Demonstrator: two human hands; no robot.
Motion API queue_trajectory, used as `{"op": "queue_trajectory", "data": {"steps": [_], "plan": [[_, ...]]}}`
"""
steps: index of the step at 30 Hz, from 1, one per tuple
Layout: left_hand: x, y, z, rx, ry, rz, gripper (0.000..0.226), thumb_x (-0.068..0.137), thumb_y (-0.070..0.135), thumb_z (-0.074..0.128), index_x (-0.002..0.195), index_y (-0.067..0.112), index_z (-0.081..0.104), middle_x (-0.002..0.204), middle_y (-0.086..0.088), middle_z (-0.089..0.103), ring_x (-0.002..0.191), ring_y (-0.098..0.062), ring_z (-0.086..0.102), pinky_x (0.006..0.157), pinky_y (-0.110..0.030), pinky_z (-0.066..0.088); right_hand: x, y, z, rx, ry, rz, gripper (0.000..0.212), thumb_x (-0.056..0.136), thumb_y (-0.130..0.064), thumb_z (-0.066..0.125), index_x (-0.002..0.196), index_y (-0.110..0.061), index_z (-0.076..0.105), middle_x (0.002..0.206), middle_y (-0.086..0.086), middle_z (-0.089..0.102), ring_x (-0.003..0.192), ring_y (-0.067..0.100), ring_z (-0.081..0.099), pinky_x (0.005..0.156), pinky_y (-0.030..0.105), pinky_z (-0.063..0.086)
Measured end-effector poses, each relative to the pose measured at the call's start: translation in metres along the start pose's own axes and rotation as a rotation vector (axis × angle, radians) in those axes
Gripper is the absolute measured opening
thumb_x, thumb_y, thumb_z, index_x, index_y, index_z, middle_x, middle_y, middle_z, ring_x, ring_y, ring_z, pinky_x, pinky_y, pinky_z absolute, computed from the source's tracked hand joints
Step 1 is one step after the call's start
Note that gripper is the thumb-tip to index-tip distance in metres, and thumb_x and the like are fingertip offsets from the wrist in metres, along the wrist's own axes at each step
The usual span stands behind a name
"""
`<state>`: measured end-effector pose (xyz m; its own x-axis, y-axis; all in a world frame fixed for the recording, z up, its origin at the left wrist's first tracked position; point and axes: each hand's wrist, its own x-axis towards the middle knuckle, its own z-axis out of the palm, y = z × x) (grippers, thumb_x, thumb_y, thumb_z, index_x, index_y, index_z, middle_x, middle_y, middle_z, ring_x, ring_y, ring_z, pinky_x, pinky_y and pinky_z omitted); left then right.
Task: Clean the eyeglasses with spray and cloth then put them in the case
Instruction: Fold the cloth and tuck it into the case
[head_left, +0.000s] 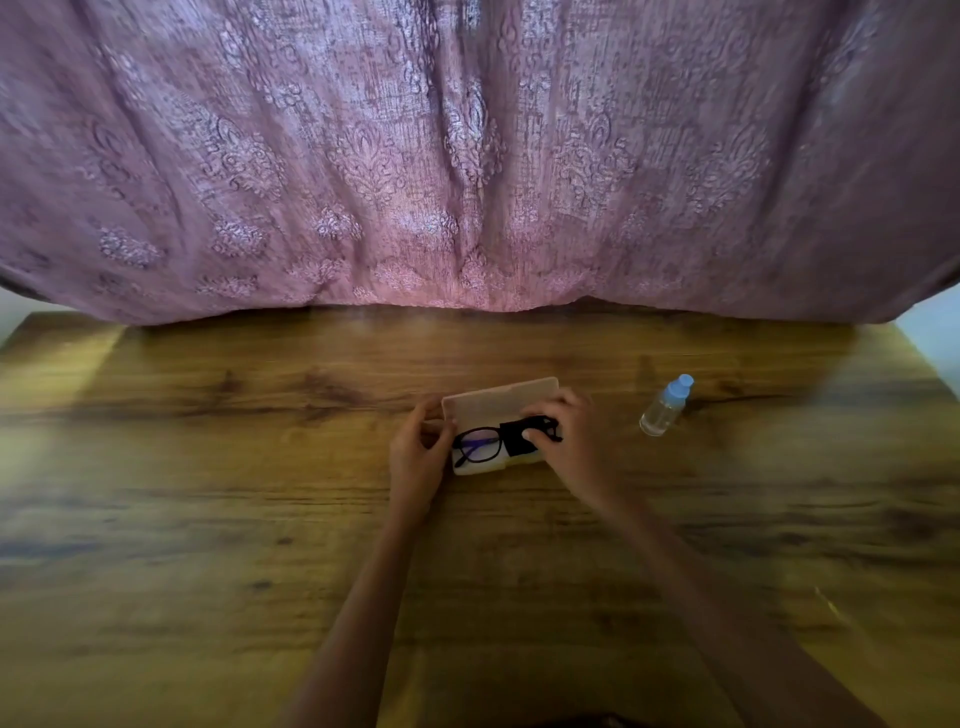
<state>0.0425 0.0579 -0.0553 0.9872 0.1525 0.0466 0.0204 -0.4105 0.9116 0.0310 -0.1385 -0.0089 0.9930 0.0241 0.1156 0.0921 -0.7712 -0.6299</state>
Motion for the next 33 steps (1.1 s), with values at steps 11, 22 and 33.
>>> {"op": "queue_trajectory", "data": {"steps": [11,22,33], "plan": [[0.0,-0.002,0.002,0.012,-0.002,0.04,0.034,0.093,0.014,0.06,0.126,0.018,0.057,0.093,0.012,0.065,0.08,-0.003,0.067,0.066,-0.029,0.06,-0.001,0.002,0.005,-0.152,-0.067,-0.121,0.035,0.084,-0.024,0.073,0.118,-0.019,0.067,0.108,-0.004,0.061,0.106,0.009,0.043,0.088,0.02,0.032],[-0.002,-0.001,0.0,-0.006,-0.007,0.068,0.034,0.094,0.016,0.059,0.127,0.019,0.056,0.096,0.007,0.067,0.08,-0.004,0.068,0.066,-0.03,0.06,-0.002,-0.001,0.003,-0.194,-0.094,-0.211,0.038,0.087,-0.027,0.069,0.124,-0.021,0.064,0.111,-0.002,0.059,0.11,0.014,0.046,0.087,0.02,0.031],[-0.003,-0.001,0.0,-0.015,-0.004,0.067,0.034,0.094,0.018,0.06,0.128,0.02,0.057,0.09,0.006,0.069,0.078,-0.007,0.069,0.065,-0.032,0.061,-0.007,0.006,0.01,-0.164,-0.074,-0.238,0.035,0.085,-0.019,0.07,0.119,-0.02,0.066,0.107,-0.004,0.059,0.107,0.012,0.048,0.086,0.019,0.035]]}}
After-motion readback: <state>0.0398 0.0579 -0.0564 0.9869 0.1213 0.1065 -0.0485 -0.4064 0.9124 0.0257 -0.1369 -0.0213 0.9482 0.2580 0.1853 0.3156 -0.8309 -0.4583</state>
